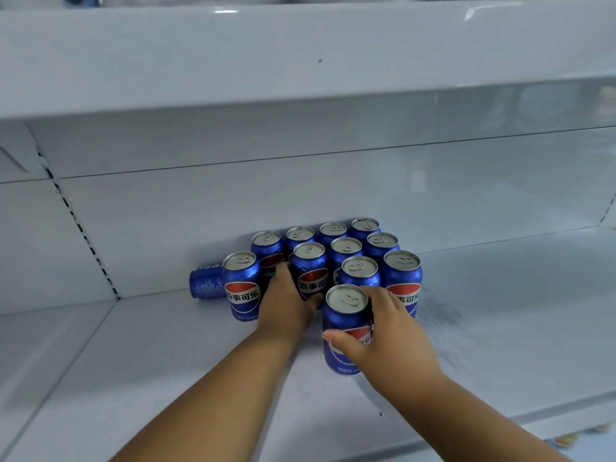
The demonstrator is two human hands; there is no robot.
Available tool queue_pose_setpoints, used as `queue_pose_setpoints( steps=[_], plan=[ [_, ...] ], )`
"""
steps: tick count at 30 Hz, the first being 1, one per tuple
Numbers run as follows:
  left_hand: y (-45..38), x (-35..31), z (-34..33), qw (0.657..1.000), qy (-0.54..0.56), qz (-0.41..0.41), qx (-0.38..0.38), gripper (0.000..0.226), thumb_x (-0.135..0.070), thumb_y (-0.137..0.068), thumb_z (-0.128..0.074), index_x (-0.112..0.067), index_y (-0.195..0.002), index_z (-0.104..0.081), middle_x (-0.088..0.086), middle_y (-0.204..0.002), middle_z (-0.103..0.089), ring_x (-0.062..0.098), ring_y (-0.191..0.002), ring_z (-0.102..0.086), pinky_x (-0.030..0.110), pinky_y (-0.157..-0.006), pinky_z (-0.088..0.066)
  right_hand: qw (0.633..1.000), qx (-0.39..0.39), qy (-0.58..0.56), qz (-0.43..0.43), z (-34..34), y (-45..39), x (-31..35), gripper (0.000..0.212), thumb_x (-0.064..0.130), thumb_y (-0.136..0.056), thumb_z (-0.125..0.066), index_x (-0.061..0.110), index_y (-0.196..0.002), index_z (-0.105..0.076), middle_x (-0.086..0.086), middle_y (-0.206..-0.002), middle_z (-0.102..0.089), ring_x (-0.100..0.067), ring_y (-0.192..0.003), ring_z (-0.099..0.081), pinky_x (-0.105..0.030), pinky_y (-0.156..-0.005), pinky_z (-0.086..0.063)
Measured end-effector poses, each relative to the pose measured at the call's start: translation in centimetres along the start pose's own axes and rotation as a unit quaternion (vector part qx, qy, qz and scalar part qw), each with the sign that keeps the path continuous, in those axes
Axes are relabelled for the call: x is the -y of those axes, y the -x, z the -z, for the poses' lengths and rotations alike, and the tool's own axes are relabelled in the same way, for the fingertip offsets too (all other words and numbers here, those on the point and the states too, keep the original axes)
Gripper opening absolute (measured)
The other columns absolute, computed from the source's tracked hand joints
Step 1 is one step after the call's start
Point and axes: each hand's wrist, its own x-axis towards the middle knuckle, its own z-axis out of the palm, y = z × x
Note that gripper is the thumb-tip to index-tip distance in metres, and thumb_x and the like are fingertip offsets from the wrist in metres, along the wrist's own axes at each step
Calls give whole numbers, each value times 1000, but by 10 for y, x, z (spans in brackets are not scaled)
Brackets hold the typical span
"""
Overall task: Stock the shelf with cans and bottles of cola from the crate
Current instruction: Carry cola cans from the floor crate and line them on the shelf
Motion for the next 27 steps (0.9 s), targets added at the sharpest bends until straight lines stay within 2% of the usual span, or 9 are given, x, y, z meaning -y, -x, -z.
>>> queue_pose_setpoints(
  steps=[3, 4, 6, 8, 12, 14, 16, 21, 27],
  plan=[
    [4, 4, 3, 999, 37, 3, -19, 84, -41, -69, -84, -25, -137, -37, 0, -136, -56, 19, -123, -57, 42, -99, -51, 1000, -2, -5, 0, -3, -3, 1, 77, 63, -71, -77, 32, -134, -46, 21, -118, -43, 2, -104, -44, -15, -84, -38],
    [8, 2, 5, 998, 55, 6, -33, 78, -40, -72, -82, -25, -135, -38, 0, -135, -55, 17, -122, -57, 41, -99, -51, 1000, -10, -6, -1, -6, -4, 2, 77, 63, -70, -78, 32, -133, -47, 20, -119, -45, 1, -104, -44, -15, -85, -38],
    [27, -5, 14, 995, 85, 18, -45, 48, -26, -85, -72, -26, -124, -45, -2, -128, -57, 13, -113, -58, 32, -91, -51, 999, -40, -5, 4, -13, -5, 2, 76, 62, -68, -80, 30, -131, -50, 13, -123, -48, -2, -108, -47, -16, -87, -39],
    [50, -9, 21, 994, 110, 9, 5, 31, -9, -92, -59, -29, -115, -50, -7, -119, -61, 6, -104, -59, 18, -79, -46, 998, -63, -6, 1, -18, -5, 2, 75, 61, -66, -81, 27, -127, -52, 10, -120, -48, -7, -110, -51, -17, -87, -40],
    [87, -5, 31, 985, 105, -67, 118, 51, -6, -87, -62, -40, -122, -49, -16, -123, -58, -7, -108, -56, 7, -82, -47, 996, -79, -32, -32, -19, -4, 3, 75, 60, -65, -83, 23, -121, -49, 9, -116, -48, -11, -102, -56, -23, -82, -48],
    [90, -4, 30, 983, 85, -90, 139, 56, -21, -81, -75, -41, -125, -48, -18, -123, -58, -8, -108, -57, 9, -85, -48, 995, -76, -48, -40, -20, -4, 4, 73, 59, -67, -82, 25, -123, -50, 8, -119, -50, -10, -103, -58, -24, -81, -50],
    [89, -6, 27, 989, 72, -84, 102, 55, -35, -76, -81, -41, -120, -48, -19, -116, -60, -5, -101, -59, 11, -80, -49, 994, -72, -73, -41, -23, -1, 3, 65, 56, -71, -78, 29, -124, -52, 10, -121, -51, -8, -103, -59, -25, -82, -51],
    [81, -4, 23, 994, 45, -83, 49, 50, -39, -79, -80, -36, -121, -54, -17, -113, -61, 0, -99, -60, 9, -78, -43, 994, -62, -83, -36, -25, 5, -4, 42, 39, -82, -75, 32, -119, -56, 13, -114, -60, -5, -102, -60, -24, -83, -51],
    [67, -2, 18, 996, 22, -75, 31, 47, -43, -82, -77, -38, -121, -52, -13, -119, -63, 8, -107, -62, 28, -87, -52, 998, -25, -46, -46, -28, 4, -4, 26, 33, -93, -64, 27, -119, -65, 15, -109, -68, -3, -98, -62, -22, -85, -51]
  ],
)
